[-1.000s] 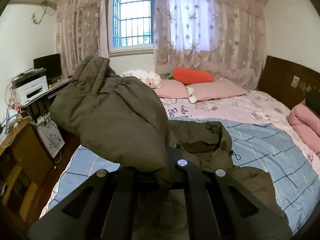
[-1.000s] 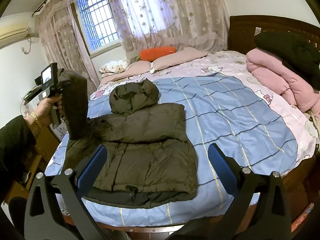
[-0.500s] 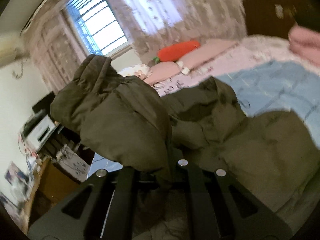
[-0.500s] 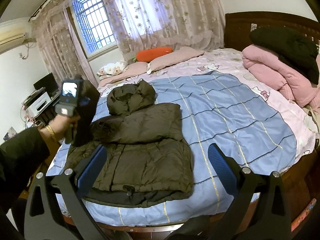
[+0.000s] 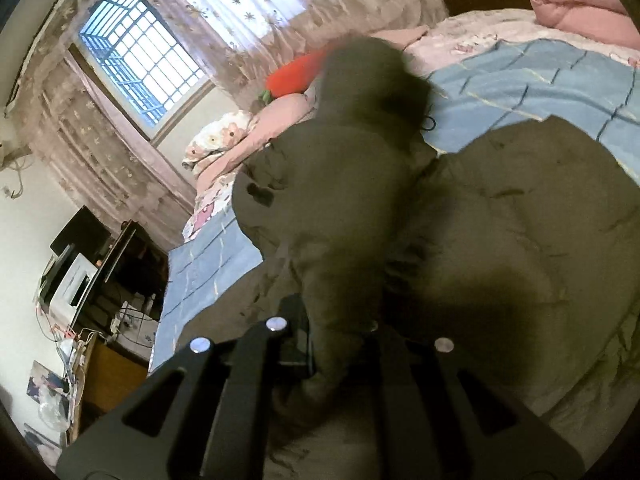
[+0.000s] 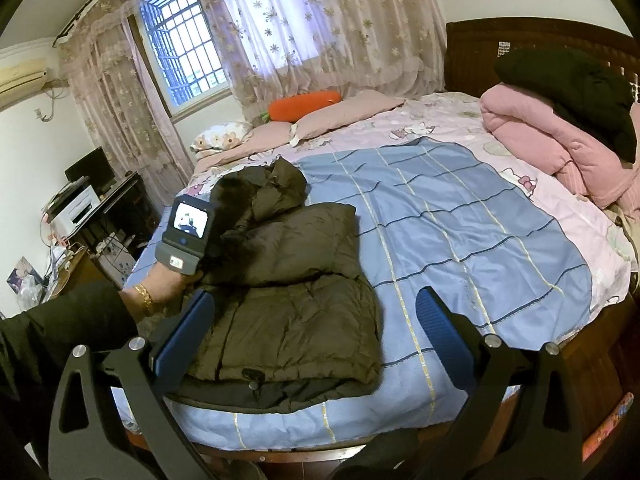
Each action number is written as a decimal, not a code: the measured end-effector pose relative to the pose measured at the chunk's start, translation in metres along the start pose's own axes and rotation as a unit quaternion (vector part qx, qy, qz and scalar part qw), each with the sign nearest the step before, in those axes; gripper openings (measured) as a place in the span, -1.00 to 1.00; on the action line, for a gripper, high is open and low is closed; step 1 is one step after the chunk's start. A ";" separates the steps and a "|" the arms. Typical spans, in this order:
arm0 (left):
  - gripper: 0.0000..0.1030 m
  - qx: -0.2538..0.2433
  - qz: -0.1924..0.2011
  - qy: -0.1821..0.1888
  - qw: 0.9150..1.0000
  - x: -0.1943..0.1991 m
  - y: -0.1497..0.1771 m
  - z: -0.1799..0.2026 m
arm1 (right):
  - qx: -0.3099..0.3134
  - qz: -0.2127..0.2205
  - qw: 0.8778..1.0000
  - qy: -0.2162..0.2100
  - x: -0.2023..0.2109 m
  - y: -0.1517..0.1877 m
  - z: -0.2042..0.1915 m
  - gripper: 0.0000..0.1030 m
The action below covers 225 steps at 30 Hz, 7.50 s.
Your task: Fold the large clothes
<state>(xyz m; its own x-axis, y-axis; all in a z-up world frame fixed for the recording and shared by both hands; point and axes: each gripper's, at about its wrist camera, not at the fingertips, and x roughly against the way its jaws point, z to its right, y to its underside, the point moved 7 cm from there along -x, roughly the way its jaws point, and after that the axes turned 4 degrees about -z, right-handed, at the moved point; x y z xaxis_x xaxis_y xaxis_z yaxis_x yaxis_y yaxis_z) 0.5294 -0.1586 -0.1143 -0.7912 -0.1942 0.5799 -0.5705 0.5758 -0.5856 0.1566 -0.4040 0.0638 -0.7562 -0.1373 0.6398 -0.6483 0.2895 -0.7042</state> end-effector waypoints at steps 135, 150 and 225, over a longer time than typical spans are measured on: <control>0.96 0.247 -0.220 0.218 0.918 -0.279 -0.134 -0.172 | 0.100 -0.223 0.962 0.123 -0.639 -0.285 -0.122 0.82; 0.96 0.234 -0.233 0.142 0.933 -0.336 -0.126 -0.164 | 0.124 -0.205 0.961 0.141 -0.681 -0.280 -0.121 0.46; 0.96 0.267 -0.045 0.181 0.945 0.073 0.015 -0.138 | 0.073 -0.104 0.991 -0.039 -0.305 -0.106 -0.143 0.76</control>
<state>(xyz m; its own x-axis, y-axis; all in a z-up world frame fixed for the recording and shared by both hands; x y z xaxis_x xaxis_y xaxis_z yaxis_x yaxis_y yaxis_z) 0.4936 -0.0546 -0.0030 -0.6616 0.1172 0.7406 -0.7387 0.0677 -0.6706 0.4683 -0.2575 -0.0128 -0.6049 -0.2548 0.7545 -0.7931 0.1077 -0.5995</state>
